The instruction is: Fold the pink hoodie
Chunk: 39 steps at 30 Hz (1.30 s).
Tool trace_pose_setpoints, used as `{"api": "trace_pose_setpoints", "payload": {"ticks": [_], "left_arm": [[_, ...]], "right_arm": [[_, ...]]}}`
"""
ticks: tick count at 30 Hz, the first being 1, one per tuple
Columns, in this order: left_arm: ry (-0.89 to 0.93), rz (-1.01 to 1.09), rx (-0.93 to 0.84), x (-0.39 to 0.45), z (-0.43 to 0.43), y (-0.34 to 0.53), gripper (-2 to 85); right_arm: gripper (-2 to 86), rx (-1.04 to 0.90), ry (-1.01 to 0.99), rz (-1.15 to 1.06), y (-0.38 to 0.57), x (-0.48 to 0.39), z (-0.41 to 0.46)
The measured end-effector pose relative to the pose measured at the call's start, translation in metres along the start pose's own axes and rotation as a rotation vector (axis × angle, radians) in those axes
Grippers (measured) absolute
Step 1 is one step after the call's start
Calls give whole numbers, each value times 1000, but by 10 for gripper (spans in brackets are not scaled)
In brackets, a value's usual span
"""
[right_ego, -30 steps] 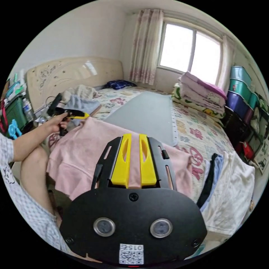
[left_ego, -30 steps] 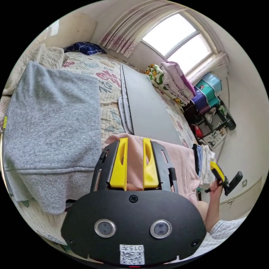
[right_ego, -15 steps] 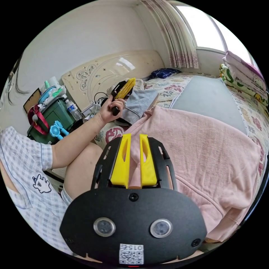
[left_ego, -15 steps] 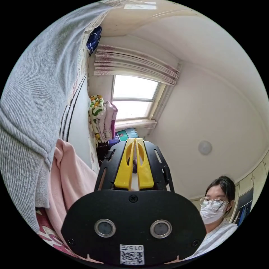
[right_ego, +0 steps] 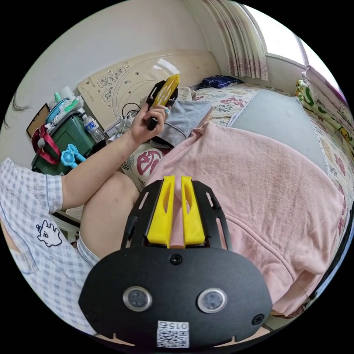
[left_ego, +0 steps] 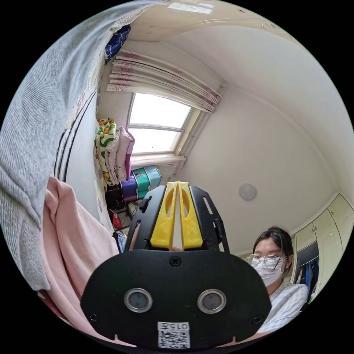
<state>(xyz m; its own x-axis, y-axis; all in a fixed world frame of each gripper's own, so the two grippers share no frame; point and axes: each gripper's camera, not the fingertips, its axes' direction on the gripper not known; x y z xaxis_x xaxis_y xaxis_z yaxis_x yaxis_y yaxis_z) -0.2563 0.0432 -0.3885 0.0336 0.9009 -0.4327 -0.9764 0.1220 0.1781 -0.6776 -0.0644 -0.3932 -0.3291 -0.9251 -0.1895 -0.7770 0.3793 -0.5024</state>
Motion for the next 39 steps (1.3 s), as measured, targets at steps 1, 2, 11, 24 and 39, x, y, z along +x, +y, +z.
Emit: {"api": "trace_pose_setpoints", "payload": {"ticks": [1, 2, 11, 24, 39], "left_arm": [[-21, 16, 1, 3, -2, 1, 4], [-48, 25, 11, 6, -5, 2, 19], [-4, -1, 79, -1, -25, -1, 139], [-62, 5, 90, -23, -21, -26, 61], [-1018, 25, -272, -41, 96, -66, 104]], "right_arm": [[29, -4, 0, -3, 6, 1, 4], [26, -10, -4, -5, 13, 2, 9], [15, -62, 1, 0, 57, 13, 44], [53, -15, 51, -7, 90, 13, 80], [109, -145, 251, -271, 101, -46, 171]]}}
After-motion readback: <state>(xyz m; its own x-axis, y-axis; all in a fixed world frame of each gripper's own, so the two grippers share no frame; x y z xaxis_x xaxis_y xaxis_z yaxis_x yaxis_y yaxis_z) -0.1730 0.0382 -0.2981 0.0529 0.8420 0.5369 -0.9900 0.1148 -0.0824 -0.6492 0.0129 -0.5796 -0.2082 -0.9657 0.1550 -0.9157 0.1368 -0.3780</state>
